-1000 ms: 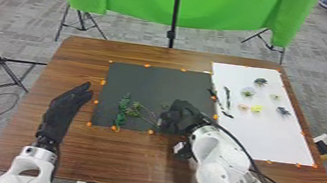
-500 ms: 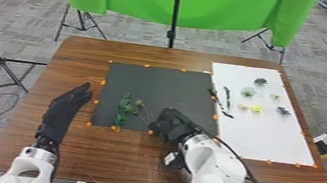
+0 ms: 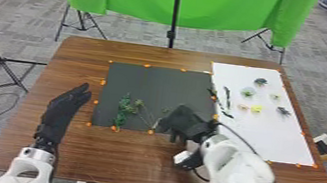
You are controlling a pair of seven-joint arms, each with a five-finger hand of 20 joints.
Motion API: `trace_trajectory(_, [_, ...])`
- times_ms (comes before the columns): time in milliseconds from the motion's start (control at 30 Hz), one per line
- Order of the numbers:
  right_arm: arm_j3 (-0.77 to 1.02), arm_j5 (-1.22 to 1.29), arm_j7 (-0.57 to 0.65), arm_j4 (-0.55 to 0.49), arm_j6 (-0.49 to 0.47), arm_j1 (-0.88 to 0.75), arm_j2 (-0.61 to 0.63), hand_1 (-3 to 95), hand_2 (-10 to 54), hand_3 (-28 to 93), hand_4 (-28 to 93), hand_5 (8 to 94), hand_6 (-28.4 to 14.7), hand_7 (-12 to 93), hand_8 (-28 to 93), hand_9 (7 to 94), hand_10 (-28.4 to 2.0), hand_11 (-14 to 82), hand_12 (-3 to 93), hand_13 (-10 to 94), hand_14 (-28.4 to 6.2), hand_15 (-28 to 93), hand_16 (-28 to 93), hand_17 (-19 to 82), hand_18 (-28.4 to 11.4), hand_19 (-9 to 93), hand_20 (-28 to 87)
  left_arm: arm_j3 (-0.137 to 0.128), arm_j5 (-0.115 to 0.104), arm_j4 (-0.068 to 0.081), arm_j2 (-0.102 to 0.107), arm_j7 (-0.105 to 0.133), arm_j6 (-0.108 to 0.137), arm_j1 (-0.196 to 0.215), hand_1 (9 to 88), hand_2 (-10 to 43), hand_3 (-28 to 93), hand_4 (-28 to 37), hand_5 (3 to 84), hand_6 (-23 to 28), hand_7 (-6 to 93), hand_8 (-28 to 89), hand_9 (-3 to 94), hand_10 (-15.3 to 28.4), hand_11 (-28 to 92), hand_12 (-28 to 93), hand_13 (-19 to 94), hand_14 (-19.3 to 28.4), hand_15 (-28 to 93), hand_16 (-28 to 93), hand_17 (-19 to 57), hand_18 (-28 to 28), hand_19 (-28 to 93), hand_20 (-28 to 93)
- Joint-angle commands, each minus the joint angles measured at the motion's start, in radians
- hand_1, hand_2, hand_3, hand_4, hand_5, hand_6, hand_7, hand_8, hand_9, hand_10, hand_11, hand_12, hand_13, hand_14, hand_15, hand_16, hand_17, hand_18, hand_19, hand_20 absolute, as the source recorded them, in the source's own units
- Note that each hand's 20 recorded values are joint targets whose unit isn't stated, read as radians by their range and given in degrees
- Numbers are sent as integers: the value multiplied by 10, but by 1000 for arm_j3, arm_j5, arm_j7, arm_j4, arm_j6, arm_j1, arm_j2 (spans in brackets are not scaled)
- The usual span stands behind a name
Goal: Arrange flowers
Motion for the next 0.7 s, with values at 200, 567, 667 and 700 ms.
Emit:
trace_trajectory(200, [149, -395, -8, 160, 75, 186, 137, 254, -94, 581, -105, 644, -63, 118, -50, 741, -181, 266, 275, 785, -95, 659, 324, 576, -154, 932, 589, 7, -3, 1, -4, -10, 5, 11, 210, -69, 680, -211, 431, 14, 59, -55, 424, 111, 81, 132, 291, 126, 76, 6, 18, 94, 6, 150])
trace_trajectory(567, [55, -515, -11, 400, -64, 345, 100, 218, -95, 517, -166, 663, -76, 88, -59, 825, -156, 444, 307, 870, -59, 669, 325, 657, -130, 932, 635, 8, -1, 2, -3, -10, 1, 8, 210, -71, 682, -210, 431, 13, 59, -55, 424, 109, 80, 132, 290, 126, 76, 6, 18, 94, 6, 150])
trace_trajectory(667, [32, -546, -15, 440, -66, 371, 88, 212, -95, 519, -171, 670, -75, 89, -60, 831, -155, 450, 306, 876, -56, 670, 327, 664, -130, 932, 642, 6, -1, 0, -5, -7, 4, 12, 209, -71, 682, -210, 431, 15, 58, -55, 424, 110, 79, 132, 290, 126, 76, 6, 18, 94, 6, 150])
trace_trajectory(700, [27, -559, -15, 451, -78, 378, 82, 211, -95, 520, -173, 673, -73, 91, -60, 832, -154, 451, 305, 880, -54, 670, 327, 668, -129, 932, 645, 6, -2, 0, -6, -6, 4, 12, 210, -71, 681, -210, 431, 15, 58, -55, 424, 110, 79, 132, 290, 126, 76, 6, 18, 94, 6, 150])
